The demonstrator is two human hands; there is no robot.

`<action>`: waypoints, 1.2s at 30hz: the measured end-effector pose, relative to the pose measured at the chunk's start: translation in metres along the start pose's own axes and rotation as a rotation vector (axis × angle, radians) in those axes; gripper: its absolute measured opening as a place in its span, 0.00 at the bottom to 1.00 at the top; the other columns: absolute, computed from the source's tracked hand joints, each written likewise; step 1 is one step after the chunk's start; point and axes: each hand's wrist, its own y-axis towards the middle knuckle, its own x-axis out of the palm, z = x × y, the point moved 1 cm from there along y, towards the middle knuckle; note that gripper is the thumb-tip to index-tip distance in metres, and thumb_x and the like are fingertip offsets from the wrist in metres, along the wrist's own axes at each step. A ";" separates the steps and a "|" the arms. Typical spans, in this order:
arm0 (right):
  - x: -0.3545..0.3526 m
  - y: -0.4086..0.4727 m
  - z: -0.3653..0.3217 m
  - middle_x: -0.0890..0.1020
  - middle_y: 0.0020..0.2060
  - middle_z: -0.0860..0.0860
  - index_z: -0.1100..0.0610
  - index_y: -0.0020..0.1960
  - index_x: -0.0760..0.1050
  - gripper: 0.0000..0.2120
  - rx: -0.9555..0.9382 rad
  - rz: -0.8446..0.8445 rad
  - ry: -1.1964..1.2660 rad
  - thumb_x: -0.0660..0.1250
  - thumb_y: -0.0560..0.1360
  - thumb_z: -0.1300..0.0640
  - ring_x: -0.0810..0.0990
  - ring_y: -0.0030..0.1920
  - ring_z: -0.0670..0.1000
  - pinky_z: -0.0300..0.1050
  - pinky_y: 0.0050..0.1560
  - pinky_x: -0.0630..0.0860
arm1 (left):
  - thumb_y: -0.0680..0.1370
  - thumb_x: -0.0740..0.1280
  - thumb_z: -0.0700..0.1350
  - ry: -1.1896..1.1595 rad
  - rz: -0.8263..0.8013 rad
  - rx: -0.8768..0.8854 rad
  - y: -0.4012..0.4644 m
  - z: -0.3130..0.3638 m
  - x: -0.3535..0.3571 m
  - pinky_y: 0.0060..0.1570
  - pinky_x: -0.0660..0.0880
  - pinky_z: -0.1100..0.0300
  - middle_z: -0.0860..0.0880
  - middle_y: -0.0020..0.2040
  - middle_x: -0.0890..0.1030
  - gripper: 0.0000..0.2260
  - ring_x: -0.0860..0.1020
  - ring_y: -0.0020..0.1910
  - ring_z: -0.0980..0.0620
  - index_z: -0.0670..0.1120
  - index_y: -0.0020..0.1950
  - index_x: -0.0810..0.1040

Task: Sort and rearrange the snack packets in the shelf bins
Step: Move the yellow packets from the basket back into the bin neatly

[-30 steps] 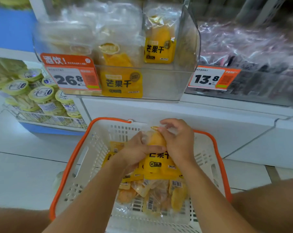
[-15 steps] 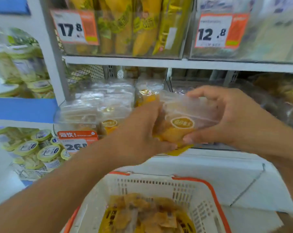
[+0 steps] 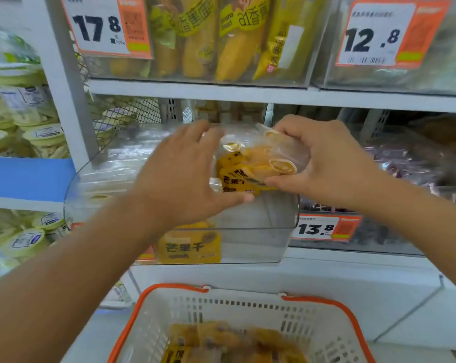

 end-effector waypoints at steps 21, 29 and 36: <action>0.081 0.105 0.036 0.74 0.67 0.52 0.50 0.72 0.65 0.50 0.177 -0.319 -0.391 0.84 0.56 0.41 0.73 0.64 0.58 0.49 0.56 0.71 | 0.69 0.55 0.77 0.103 -0.174 -0.028 -0.008 -0.033 0.013 0.74 0.57 0.52 0.54 0.80 0.55 0.46 0.56 0.78 0.51 0.53 0.80 0.50; 0.085 0.101 0.038 0.68 0.72 0.56 0.45 0.79 0.55 0.58 0.159 -0.339 -0.404 0.82 0.58 0.37 0.68 0.70 0.61 0.57 0.67 0.70 | 0.66 0.52 0.79 0.100 -0.096 -0.046 -0.011 -0.031 0.014 0.72 0.62 0.51 0.53 0.78 0.62 0.48 0.62 0.76 0.49 0.53 0.80 0.54; 0.082 0.103 0.045 0.77 0.65 0.52 0.49 0.69 0.71 0.42 0.191 -0.266 -0.282 0.84 0.59 0.46 0.74 0.65 0.57 0.52 0.60 0.74 | 0.68 0.52 0.78 0.247 0.047 0.027 -0.010 -0.027 0.014 0.58 0.72 0.49 0.49 0.61 0.80 0.41 0.77 0.60 0.45 0.50 0.68 0.72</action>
